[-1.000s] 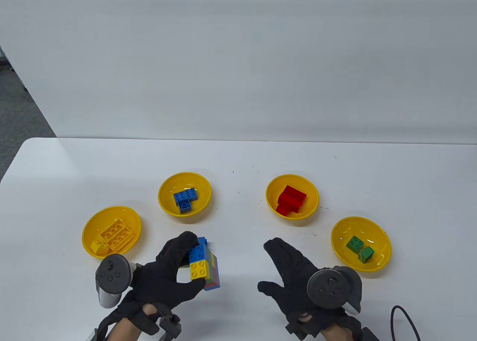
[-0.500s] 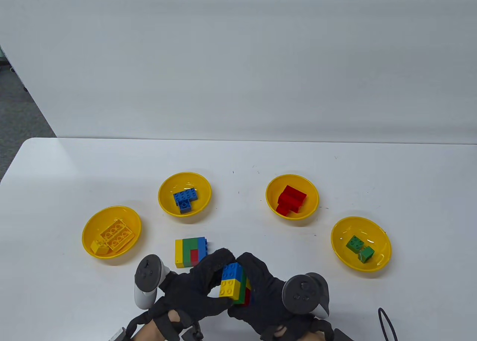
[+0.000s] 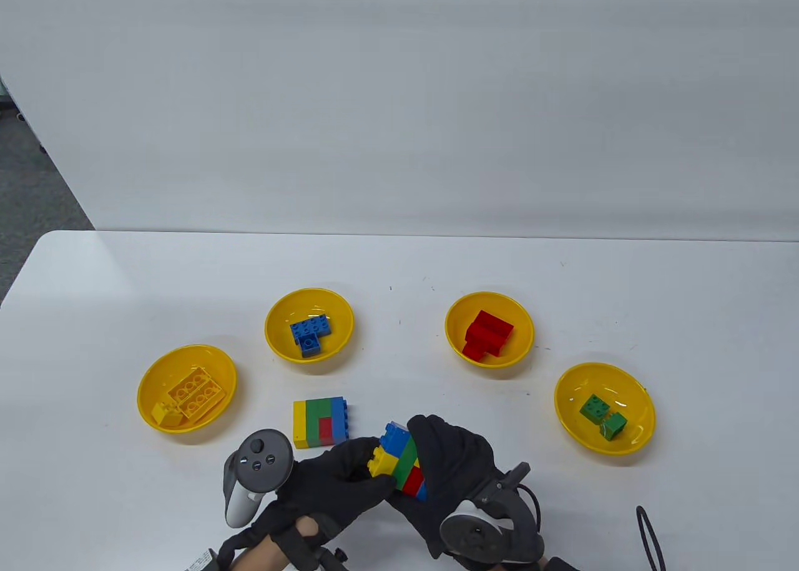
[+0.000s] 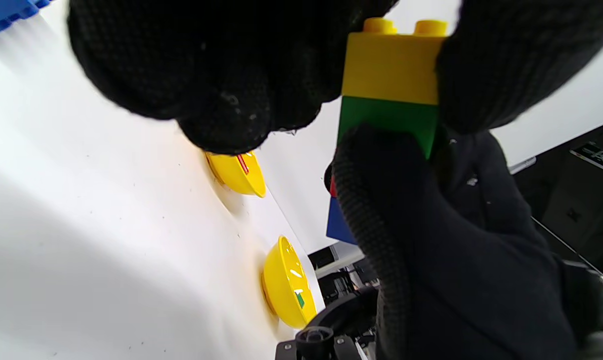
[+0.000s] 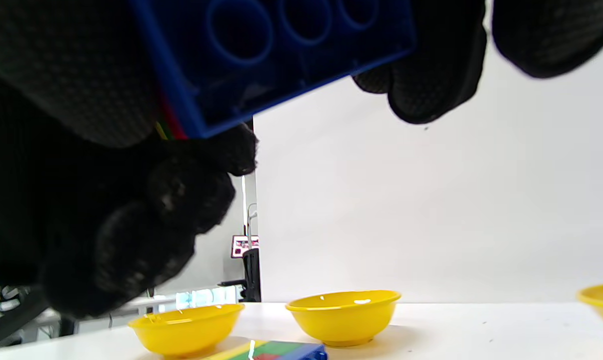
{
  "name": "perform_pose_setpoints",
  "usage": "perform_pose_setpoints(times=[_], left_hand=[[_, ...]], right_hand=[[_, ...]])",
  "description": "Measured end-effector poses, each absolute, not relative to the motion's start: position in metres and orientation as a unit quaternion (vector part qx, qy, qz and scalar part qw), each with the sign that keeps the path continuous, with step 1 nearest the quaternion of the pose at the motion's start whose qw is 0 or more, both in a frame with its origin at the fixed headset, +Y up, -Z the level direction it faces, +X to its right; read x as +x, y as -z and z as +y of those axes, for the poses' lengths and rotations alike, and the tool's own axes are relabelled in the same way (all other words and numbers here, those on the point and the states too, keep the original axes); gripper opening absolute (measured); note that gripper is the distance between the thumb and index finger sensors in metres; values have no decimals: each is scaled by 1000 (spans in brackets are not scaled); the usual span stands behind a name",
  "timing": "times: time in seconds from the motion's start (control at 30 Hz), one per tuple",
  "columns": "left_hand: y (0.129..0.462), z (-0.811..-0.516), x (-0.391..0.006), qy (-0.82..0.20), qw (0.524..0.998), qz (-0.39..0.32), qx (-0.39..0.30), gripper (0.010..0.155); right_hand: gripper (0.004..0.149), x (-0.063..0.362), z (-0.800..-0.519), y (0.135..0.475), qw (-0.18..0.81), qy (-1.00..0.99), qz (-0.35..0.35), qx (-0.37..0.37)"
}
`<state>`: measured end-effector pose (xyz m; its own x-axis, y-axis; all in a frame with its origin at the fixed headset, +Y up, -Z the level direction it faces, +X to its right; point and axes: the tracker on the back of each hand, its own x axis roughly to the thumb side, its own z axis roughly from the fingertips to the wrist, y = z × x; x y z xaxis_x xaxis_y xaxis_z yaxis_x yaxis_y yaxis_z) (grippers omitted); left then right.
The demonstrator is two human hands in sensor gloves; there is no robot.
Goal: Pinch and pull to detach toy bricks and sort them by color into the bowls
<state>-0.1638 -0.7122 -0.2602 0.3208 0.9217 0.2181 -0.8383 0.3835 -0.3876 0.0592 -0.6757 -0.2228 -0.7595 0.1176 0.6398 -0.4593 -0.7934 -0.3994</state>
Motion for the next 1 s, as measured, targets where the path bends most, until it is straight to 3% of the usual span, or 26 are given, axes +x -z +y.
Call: perform_pose_setpoints(times=[0.2,0.37,0.5,0.6,0.73,0.8,0.87,0.97,1.0], left_hand=[[260,-715,-164,-561,795,-202,-110,67],[261,-707,-166,-562,788,-230,-103,64],[264,-707,-167,-576,766,-256,-130,65],[267,-708,-169,-625,710,-270,-179,66],[269,-704,-174,-596,744,-256,-160,66],[271,-693,-190,-595,760,-235,-115,66],[275,-674,-219,-557,808,-192,-15,67],[282,-649,-270,-440,886,-94,110,68],[285,-648,-280,-408,902,-68,123,68]], right_hand=[[93,52,-674,213,127,-883,-318,320],[92,56,-671,210,180,-865,-327,334],[92,59,-670,208,197,-854,-335,346],[93,66,-668,213,286,-850,-294,332],[93,67,-672,219,286,-862,-275,315],[93,72,-673,225,312,-864,-259,299],[93,81,-673,231,320,-872,-246,278],[91,92,-675,238,329,-880,-229,254],[91,94,-676,239,330,-882,-224,251]])
